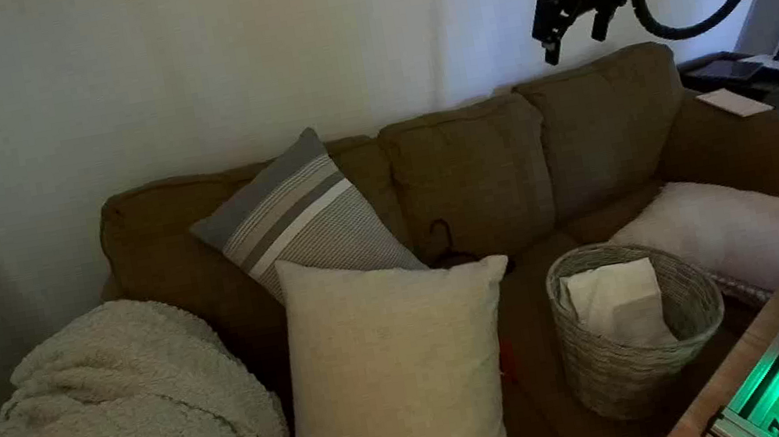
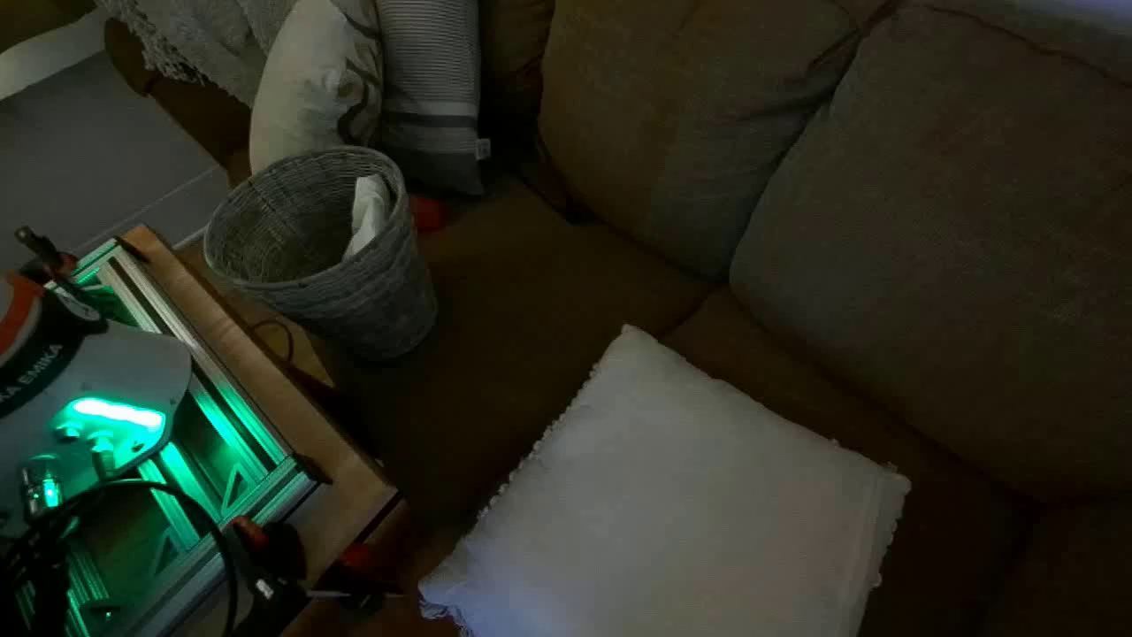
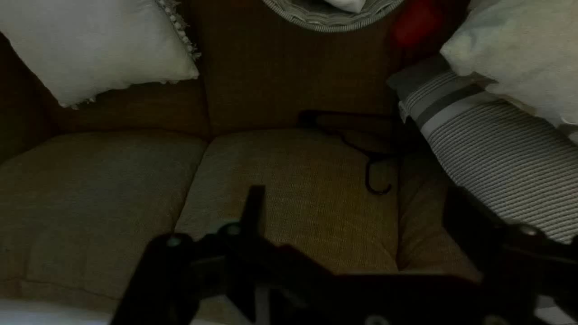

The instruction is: Move the pillow on the right to the left side of the sofa

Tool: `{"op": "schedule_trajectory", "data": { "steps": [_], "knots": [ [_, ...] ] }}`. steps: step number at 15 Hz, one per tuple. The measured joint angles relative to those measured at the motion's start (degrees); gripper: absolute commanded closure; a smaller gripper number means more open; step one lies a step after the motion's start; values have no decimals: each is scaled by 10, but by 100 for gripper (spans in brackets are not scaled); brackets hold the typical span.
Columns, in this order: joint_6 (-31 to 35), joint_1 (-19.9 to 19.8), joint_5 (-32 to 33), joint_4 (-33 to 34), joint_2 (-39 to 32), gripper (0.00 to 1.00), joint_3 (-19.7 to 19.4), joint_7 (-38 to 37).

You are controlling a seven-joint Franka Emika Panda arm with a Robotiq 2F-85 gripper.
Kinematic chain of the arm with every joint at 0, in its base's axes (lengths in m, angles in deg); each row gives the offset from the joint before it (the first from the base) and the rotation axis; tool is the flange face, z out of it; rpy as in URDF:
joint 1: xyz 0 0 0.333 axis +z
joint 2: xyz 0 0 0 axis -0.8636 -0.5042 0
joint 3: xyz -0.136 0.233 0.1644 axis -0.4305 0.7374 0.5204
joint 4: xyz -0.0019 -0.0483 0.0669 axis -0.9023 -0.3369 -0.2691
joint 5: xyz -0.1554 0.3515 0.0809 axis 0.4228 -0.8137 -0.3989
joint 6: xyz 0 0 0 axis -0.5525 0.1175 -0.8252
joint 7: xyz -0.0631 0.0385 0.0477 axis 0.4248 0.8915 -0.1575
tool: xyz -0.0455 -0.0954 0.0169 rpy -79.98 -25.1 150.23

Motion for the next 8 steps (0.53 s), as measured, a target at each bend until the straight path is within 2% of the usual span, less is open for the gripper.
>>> {"op": "schedule_trajectory", "data": {
  "steps": [8],
  "knots": [
    [0,4,5,0,-2,0,-8,-8]
  ]
}}
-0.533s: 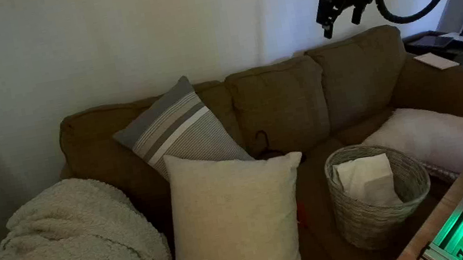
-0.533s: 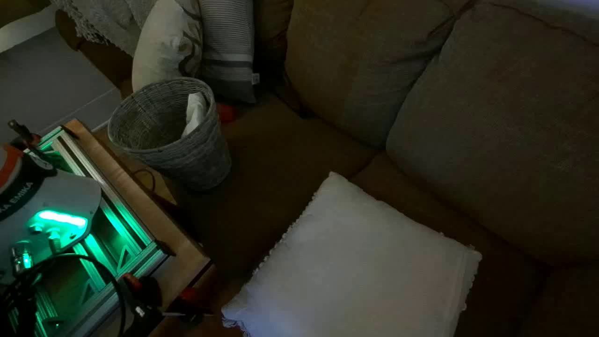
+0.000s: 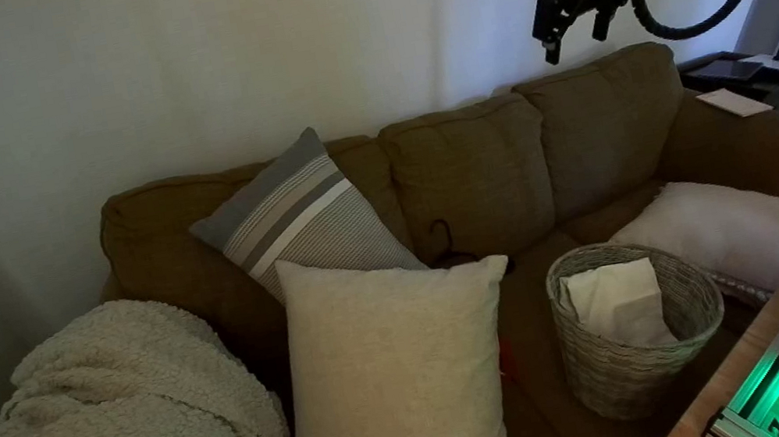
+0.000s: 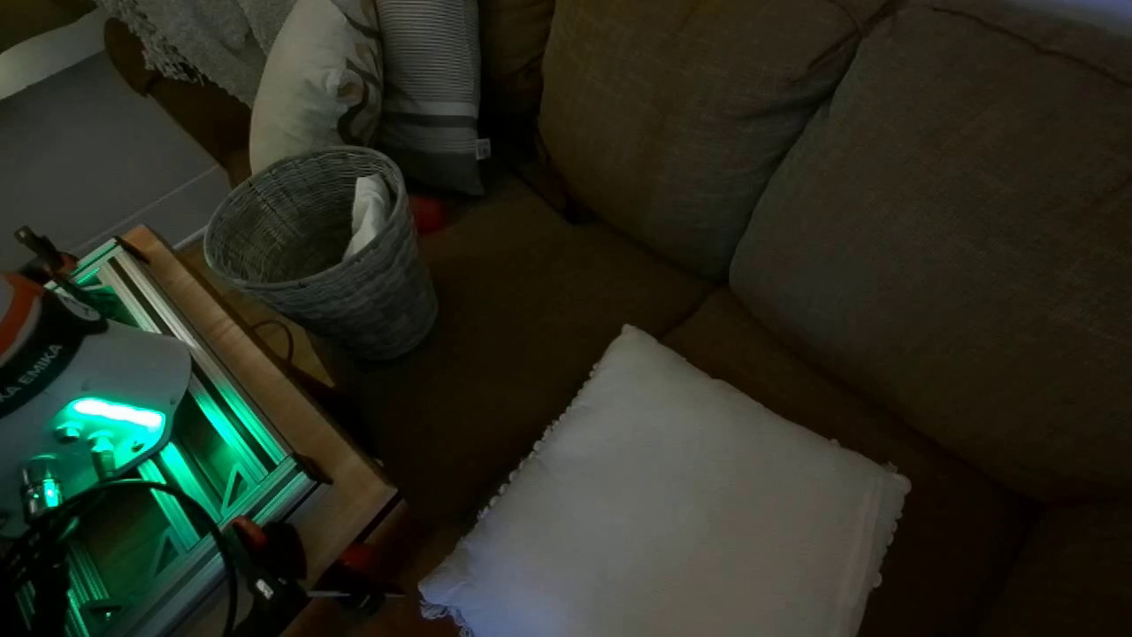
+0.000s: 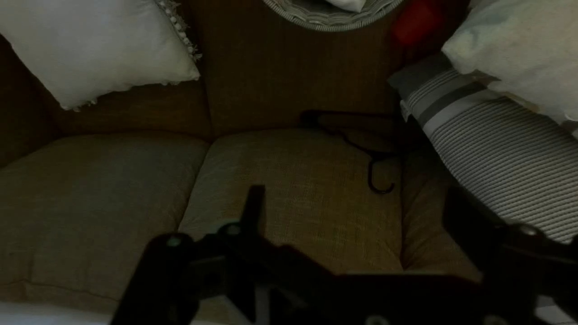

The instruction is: Move the pillow on the right to the left side of the sofa

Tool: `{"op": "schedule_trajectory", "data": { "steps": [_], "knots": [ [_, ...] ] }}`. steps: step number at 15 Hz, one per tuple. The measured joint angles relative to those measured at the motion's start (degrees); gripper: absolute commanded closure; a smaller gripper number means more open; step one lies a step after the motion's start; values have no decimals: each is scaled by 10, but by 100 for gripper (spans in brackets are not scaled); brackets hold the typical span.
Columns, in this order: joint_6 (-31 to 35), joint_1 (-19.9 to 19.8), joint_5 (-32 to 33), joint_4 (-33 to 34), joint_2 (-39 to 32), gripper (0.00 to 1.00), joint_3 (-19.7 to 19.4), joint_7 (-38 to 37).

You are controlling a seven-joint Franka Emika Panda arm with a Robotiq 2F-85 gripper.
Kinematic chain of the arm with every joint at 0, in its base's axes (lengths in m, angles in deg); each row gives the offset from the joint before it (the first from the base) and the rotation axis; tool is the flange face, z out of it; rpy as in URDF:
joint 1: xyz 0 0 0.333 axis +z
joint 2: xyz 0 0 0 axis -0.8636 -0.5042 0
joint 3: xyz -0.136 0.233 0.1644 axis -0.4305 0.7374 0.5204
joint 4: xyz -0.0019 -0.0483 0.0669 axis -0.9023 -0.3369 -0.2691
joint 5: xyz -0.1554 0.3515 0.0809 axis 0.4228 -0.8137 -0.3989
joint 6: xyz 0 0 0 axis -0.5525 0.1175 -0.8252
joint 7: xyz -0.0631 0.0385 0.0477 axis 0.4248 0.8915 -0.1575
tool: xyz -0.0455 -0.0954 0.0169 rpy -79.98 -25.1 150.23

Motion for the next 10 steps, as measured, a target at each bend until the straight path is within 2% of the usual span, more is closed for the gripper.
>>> {"op": "schedule_trajectory", "data": {
  "steps": [2,5,10],
  "knots": [
    [3,-8,21,0,-6,0,-15,-22],
    [29,-35,57,0,-27,0,-58,-37],
    [63,-94,176,-1,-91,0,-123,-71]
  ]
}}
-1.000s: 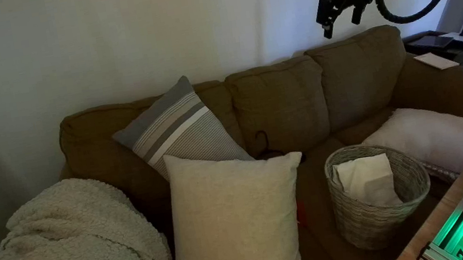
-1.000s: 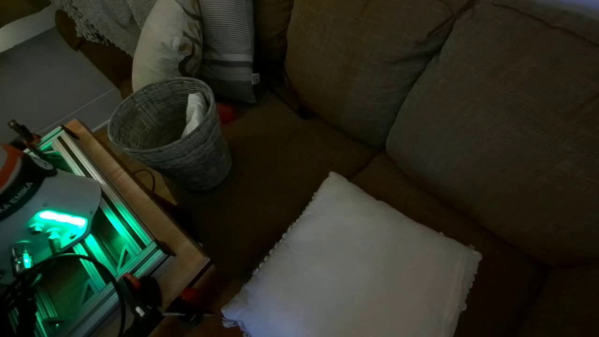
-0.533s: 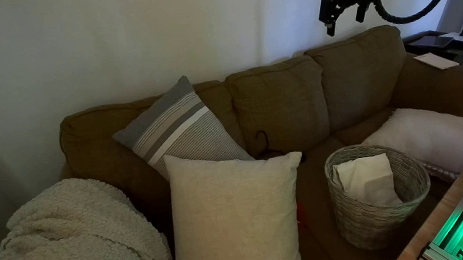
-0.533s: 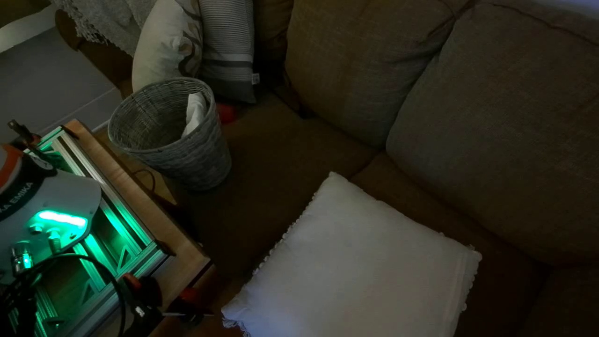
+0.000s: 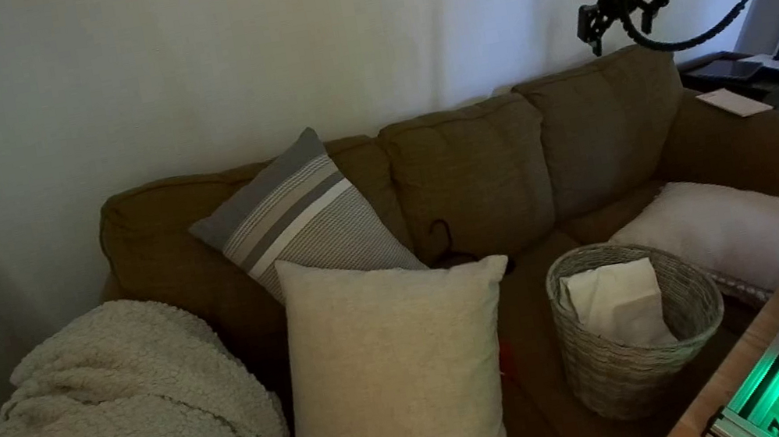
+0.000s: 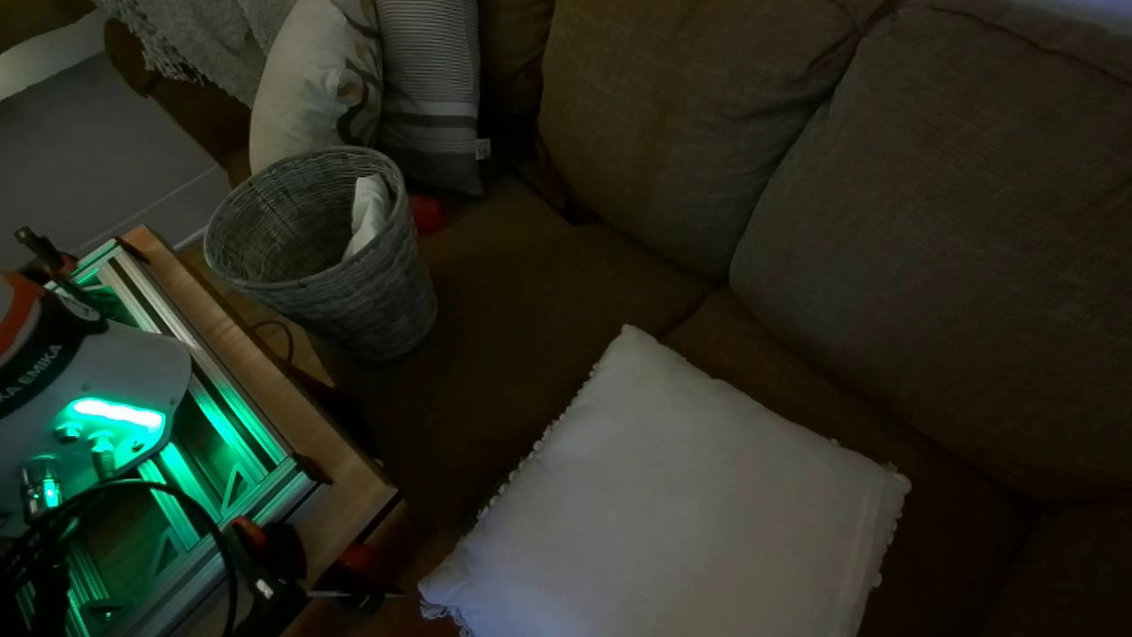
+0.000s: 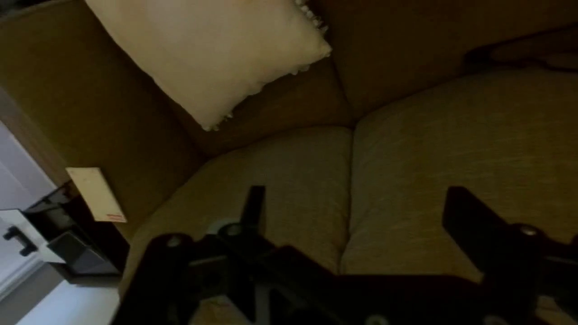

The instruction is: Move the pillow on the right to the left side of the sofa

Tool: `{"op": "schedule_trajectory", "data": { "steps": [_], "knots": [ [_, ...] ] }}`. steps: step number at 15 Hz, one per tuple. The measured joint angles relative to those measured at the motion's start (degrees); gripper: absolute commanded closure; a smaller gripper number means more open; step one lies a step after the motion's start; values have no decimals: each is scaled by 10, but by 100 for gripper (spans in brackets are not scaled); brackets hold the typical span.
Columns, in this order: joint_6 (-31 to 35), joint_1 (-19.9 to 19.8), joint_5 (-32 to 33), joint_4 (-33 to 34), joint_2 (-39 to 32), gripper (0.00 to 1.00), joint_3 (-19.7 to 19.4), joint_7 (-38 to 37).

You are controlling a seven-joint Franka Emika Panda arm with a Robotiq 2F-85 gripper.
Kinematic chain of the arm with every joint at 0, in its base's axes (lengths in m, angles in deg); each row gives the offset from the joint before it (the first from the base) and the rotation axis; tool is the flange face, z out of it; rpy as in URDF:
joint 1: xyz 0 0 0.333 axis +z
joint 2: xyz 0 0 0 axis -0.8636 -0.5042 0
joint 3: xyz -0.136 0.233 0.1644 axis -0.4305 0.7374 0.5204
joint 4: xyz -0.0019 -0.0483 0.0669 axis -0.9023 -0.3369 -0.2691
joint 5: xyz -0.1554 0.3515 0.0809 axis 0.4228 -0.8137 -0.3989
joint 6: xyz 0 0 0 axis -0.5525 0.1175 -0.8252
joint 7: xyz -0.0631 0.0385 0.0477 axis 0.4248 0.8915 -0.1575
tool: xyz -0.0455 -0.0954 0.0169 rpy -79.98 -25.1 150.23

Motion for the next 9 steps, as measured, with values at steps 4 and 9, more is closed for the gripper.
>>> {"op": "schedule_trajectory", "data": {
  "steps": [4,9],
  "knots": [
    [-19,-10,38,1,-79,0,-45,-14],
    [-60,-11,39,16,-146,0,-82,-25]
  ]
}}
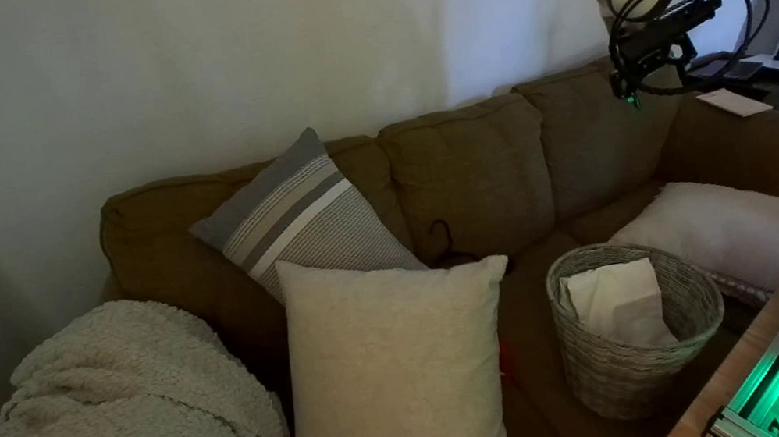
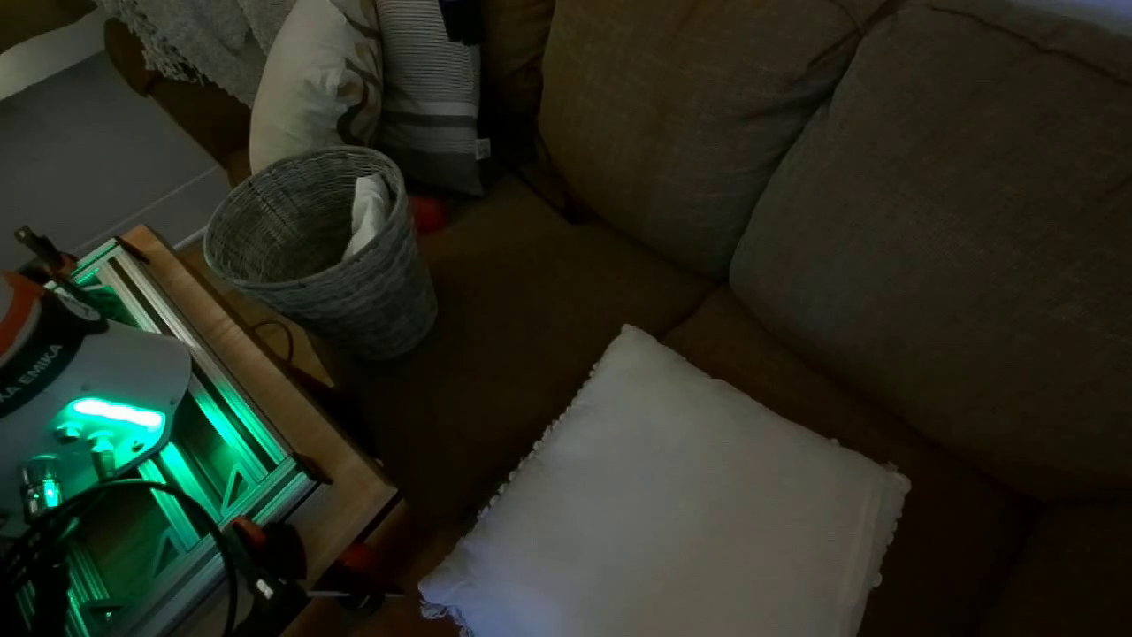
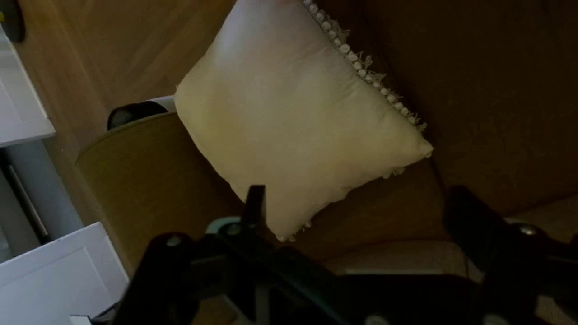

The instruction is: Move the pillow on the right to the left side of the sofa

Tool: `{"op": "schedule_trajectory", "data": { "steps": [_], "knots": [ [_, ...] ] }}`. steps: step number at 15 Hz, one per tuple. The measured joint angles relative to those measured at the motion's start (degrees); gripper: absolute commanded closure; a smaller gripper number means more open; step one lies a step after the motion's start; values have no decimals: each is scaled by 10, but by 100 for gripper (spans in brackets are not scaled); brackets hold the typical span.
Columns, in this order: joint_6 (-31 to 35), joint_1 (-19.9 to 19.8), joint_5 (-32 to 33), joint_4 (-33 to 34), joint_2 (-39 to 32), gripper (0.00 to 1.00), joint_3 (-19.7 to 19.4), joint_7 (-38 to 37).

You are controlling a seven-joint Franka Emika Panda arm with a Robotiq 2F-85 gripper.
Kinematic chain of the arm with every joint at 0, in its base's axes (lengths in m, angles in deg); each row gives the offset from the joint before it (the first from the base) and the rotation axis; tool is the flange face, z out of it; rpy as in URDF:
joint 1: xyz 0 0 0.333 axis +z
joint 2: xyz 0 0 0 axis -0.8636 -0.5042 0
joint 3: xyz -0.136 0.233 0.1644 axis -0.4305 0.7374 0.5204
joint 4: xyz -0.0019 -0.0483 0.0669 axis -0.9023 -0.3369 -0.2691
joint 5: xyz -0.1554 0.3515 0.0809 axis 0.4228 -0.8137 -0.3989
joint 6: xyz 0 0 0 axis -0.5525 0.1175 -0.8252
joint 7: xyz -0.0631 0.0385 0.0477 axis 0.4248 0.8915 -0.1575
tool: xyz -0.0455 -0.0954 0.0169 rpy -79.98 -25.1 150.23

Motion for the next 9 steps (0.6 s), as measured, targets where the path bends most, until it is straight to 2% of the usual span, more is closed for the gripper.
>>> {"op": "schedule_trajectory", "data": {
  "steps": [5,9],
  "knots": [
    [-5,11,0,8,-13,0,-5,-1],
    [19,20,11,26,-123,0,-32,-67]
  ]
}}
